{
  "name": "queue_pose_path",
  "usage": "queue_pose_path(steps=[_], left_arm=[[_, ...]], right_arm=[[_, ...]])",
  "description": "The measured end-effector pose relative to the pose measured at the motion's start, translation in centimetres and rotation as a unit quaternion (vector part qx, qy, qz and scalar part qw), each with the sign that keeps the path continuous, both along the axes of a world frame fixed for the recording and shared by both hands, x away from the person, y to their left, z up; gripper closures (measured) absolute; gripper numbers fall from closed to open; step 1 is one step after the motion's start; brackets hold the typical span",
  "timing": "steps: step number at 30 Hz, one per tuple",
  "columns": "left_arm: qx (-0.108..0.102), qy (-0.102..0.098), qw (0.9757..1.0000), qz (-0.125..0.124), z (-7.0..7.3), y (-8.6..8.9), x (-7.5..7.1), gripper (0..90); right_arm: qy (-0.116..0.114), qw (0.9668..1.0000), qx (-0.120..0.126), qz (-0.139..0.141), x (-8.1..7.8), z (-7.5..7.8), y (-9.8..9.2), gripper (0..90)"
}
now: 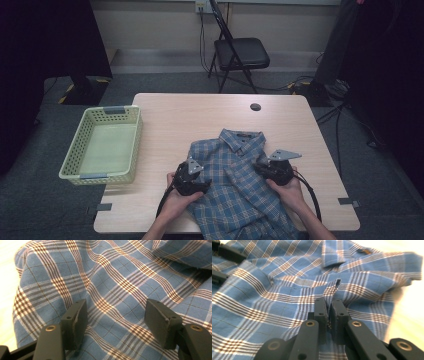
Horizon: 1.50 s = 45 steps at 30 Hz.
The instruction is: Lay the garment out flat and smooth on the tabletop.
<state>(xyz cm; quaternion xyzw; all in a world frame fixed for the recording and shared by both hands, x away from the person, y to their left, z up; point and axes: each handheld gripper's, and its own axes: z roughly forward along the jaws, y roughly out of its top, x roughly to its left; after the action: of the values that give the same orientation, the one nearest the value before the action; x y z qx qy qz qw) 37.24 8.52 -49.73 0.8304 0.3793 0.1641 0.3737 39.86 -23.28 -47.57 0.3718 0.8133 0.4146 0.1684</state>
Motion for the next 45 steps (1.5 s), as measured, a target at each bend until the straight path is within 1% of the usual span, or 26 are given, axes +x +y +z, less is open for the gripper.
queue_pose_path(steps=[3, 8, 12, 16, 18, 21, 25, 26, 27, 29, 30, 31, 33, 34, 35, 37, 38, 40, 41, 42, 44, 45], left_arm=[[-0.002, -0.002, 1.0000, 0.005, -0.1, -0.1, 0.0, 34.7], [-0.002, -0.003, 1.0000, 0.009, -0.1, -0.2, 0.2, 34.7], [-0.003, -0.003, 1.0000, 0.008, -0.1, -0.2, 0.4, 34.7], [-0.002, -0.002, 0.9999, 0.010, -0.1, -0.2, 0.4, 34.7], [-0.002, -0.002, 0.9999, 0.010, -0.1, -0.2, 0.4, 34.7], [0.000, -0.002, 0.9999, 0.011, 0.0, -0.1, 0.5, 34.7], [-0.001, -0.001, 0.9999, 0.013, 0.0, -0.1, 0.6, 34.7], [0.001, -0.001, 0.9999, 0.011, 0.0, -0.1, 0.6, 34.7], [0.001, 0.000, 0.9999, 0.012, 0.0, -0.1, 0.7, 34.7], [-0.002, 0.000, 0.9999, 0.015, 0.0, -0.1, 0.7, 34.7], [-0.002, -0.001, 0.9999, 0.015, 0.0, -0.1, 0.7, 34.7], [-0.002, -0.001, 0.9999, 0.015, 0.0, -0.1, 0.7, 34.7], [-0.003, -0.001, 0.9999, 0.015, 0.0, 0.0, 0.7, 34.7], [-0.002, -0.001, 0.9999, 0.015, 0.0, 0.0, 0.7, 34.7], [-0.003, 0.000, 0.9999, 0.016, 0.0, 0.0, 0.7, 34.6], [-0.006, 0.002, 0.9998, 0.018, 0.0, 0.0, 0.7, 34.6], [-0.009, 0.004, 0.9998, 0.019, 0.0, 0.0, 0.7, 34.6], [-0.011, 0.006, 0.9997, 0.019, 0.0, 0.1, 0.7, 34.6], [-0.012, 0.008, 0.9997, 0.020, 0.1, 0.1, 0.7, 34.6], [-0.012, 0.009, 0.9997, 0.021, 0.1, 0.1, 0.7, 34.6], [-0.017, 0.011, 0.9996, 0.022, 0.1, 0.1, 0.8, 34.6], [-0.016, 0.011, 0.9996, 0.022, 0.1, 0.1, 0.8, 34.5]], right_arm=[[-0.008, 0.9999, 0.004, -0.014, -0.1, 0.8, -0.8, 85.6], [-0.020, 0.9984, 0.008, -0.052, 0.0, 1.8, -3.1, 86.1], [-0.031, 0.9967, 0.023, -0.071, 0.0, 3.2, -5.2, 86.2], [-0.045, 0.9941, 0.028, -0.095, -0.2, 4.5, -7.3, 86.4], [-0.048, 0.9918, 0.038, -0.112, -0.3, 5.0, -8.5, 86.5], [-0.058, 0.9880, 0.043, -0.136, -0.6, 5.7, -10.6, 86.6], [-0.067, 0.9815, 0.049, -0.172, -1.1, 6.4, -13.5, 86.7], [-0.069, 0.9794, 0.044, -0.185, -1.2, 6.5, -14.2, 86.7], [-0.070, 0.9766, 0.044, -0.199, -1.4, 6.6, -14.9, 86.8], [-0.075, 0.9725, 0.052, -0.214, -1.7, 6.9, -16.2, 86.8], [-0.079, 0.9697, 0.056, -0.224, -1.8, 7.0, -16.8, 86.8], [-0.081, 0.9679, 0.061, -0.230, -1.9, 7.2, -17.4, 86.8], [-0.084, 0.9646, 0.061, -0.243, -2.2, 7.4, -18.6, 86.8], [-0.082, 0.9638, 0.063, -0.246, -2.4, 7.5, -19.2, 86.8], [-0.085, 0.9630, 0.059, -0.249, -2.6, 7.6, -19.7, 86.8], [-0.088, 0.9592, 0.050, -0.264, -3.1, 7.7, -20.9, 86.9], [-0.089, 0.9575, 0.051, -0.270, -3.3, 7.7, -21.5, 86.9], [-0.094, 0.9511, 0.055, -0.289, -3.8, 7.8, -22.9, 86.9], [-0.093, 0.9484, 0.057, -0.298, -4.0, 7.9, -23.6, 86.9], [-0.094, 0.9447, 0.054, -0.309, -4.2, 7.9, -24.3, 87.0], [-0.092, 0.9387, 0.038, -0.330, -4.6, 7.9, -25.4, 86.9], [-0.093, 0.9340, 0.034, -0.343, -4.8, 7.9, -25.9, 86.8]])
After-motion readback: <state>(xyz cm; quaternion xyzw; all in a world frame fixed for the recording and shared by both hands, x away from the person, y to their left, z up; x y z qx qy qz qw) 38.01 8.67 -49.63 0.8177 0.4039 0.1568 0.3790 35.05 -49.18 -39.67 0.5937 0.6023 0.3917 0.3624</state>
